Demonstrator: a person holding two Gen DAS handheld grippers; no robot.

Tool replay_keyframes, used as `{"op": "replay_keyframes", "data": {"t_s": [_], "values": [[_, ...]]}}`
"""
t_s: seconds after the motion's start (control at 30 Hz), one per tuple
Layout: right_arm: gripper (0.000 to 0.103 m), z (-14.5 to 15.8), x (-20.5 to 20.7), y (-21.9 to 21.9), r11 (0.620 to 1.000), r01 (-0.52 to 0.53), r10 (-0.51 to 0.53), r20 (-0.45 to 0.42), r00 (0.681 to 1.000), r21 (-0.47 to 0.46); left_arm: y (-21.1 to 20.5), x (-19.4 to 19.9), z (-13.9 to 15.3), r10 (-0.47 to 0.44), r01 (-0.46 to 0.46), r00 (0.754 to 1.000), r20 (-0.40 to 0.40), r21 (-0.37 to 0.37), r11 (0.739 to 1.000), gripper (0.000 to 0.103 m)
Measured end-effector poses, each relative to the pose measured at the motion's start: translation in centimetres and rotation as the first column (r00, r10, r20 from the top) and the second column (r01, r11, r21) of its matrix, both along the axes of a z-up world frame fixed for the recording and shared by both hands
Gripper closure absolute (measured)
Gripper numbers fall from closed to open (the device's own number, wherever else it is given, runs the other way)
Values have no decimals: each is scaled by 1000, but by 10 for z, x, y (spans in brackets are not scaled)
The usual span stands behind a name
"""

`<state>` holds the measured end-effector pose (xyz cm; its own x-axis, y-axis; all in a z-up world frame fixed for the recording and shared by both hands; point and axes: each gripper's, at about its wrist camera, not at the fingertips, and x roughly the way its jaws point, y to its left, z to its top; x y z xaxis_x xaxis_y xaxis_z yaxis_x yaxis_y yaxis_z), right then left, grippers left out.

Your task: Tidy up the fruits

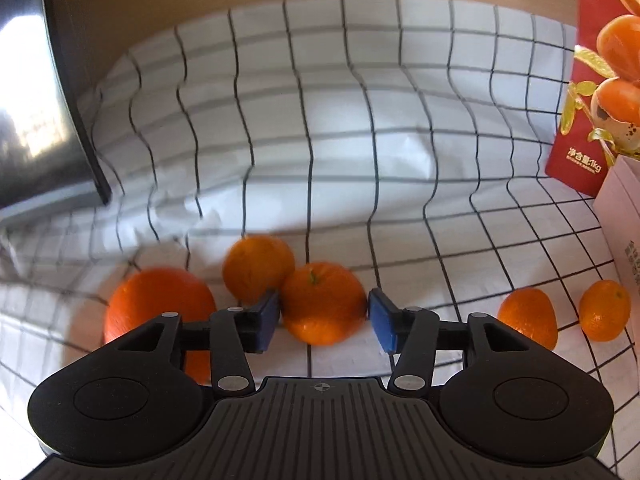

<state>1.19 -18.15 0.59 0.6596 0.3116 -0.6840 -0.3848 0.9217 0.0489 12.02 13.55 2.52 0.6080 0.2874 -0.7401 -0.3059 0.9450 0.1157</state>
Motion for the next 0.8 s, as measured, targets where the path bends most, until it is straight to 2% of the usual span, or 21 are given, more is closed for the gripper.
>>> {"op": "replay_keyframes", "data": {"t_s": [0.23,0.37,0.6,0.8], "values": [[4,0,0,0,1000,-1,1,0,1000,0,17,5,-3,48,-46,999,10,-129,991,48],[4,0,0,0,1000,-1,1,0,1000,0,13,7,-3,24,-23,1000,6,-109,994,49],[3,0,1,-1,1000,-4,4,-1,1000,0,-10,-26,5,-101,103,995,21,-154,983,49],[2,-1,1,-1,1000,-4,4,-2,1000,0,-46,-80,16,-252,254,967,37,-193,948,49]]}}
